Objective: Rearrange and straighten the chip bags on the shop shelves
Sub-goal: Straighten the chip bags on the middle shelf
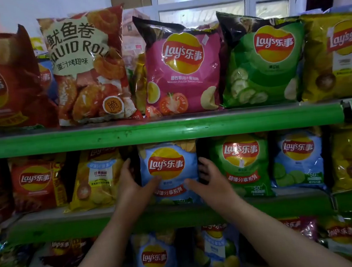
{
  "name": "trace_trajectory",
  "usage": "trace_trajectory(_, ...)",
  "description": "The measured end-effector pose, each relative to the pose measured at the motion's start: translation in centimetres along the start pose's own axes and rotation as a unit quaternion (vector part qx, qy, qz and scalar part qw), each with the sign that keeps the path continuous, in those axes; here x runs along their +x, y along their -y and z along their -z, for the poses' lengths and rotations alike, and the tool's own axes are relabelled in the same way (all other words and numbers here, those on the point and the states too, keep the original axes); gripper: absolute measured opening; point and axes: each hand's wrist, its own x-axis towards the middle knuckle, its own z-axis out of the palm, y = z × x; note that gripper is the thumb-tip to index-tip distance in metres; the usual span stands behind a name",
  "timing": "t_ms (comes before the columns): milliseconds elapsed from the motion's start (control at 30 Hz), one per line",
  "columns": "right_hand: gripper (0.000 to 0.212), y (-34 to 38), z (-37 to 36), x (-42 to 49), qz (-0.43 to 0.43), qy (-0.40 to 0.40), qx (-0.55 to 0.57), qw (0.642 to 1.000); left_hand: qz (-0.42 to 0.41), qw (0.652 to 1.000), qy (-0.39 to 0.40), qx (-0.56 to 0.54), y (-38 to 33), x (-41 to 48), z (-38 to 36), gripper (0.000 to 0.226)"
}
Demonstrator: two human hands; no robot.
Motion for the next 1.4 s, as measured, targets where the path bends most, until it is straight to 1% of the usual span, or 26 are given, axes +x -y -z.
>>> trace_trajectory(100,0.083,0.7,-0.9,0.9,-0.019,-0.016,-0.003,1.000,0.027,0.999,0.043,0.000,0.1,0.9,-0.3,0.099)
trace_trajectory(167,0.080,0.7,-1.1,1.7,-0.033,-0.017,0.004,0.999,0.046,0.996,0.072,-0.021,0.7,1.4,-0.6,0.102)
trace_trajectory(267,0.072,0.7,-1.3,2.3,-0.034,-0.020,0.009,0.999,0.041,0.995,0.088,-0.016,1.2,1.7,-0.6,0.100)
trace_trajectory(533,0.053,0.3,-1.3,3.2,-0.005,-0.032,0.027,0.999,0.048,0.995,0.084,-0.018,0.8,1.4,0.2,0.094)
trace_trajectory(667,0.055,0.4,-0.9,3.6,-0.009,-0.036,0.032,0.999,0.045,0.996,0.074,-0.029,0.4,1.0,0.3,0.091)
trace_trajectory(800,0.058,0.5,-0.2,3.8,-0.038,-0.030,0.034,0.998,0.045,0.993,0.083,-0.069,-0.4,0.5,0.3,0.105)
trace_trajectory(867,0.056,0.5,0.3,3.6,-0.044,-0.020,0.024,0.999,0.041,0.991,0.108,-0.065,-0.7,0.4,-0.1,0.114)
trace_trajectory(933,0.056,0.3,0.8,3.3,-0.042,-0.009,0.024,0.999,0.032,0.991,0.116,-0.053,-0.9,0.3,-0.6,0.117)
trace_trajectory(967,0.056,0.2,1.1,3.0,-0.039,-0.010,0.023,0.999,0.033,0.992,0.107,-0.053,-0.9,0.2,-0.8,0.116)
trace_trajectory(1033,0.049,-0.4,2.0,2.2,-0.025,-0.037,0.017,0.999,0.038,0.995,0.074,-0.054,-0.9,0.2,-0.9,0.113)
trace_trajectory(1133,0.024,-2.1,3.9,0.4,-0.018,-0.090,0.022,0.996,0.044,0.997,0.039,-0.057,-0.9,0.3,-0.7,0.110)
trace_trajectory(1167,0.019,-2.6,4.4,-0.3,-0.018,-0.100,0.029,0.994,0.045,0.997,0.034,-0.060,-1.1,0.3,-0.6,0.107)
trace_trajectory(1200,0.018,-3.0,4.9,-0.8,-0.016,-0.108,0.035,0.993,0.045,0.997,0.031,-0.061,-1.2,0.3,-0.5,0.101)
trace_trajectory(1333,0.017,-3.8,6.3,-2.1,-0.007,-0.144,0.055,0.988,0.049,0.996,0.015,-0.067,-1.3,0.0,0.0,0.066)
trace_trajectory(1400,0.016,-3.9,6.8,-2.3,0.000,-0.157,0.068,0.985,0.052,0.996,0.006,-0.066,-1.3,-0.2,0.4,0.059)
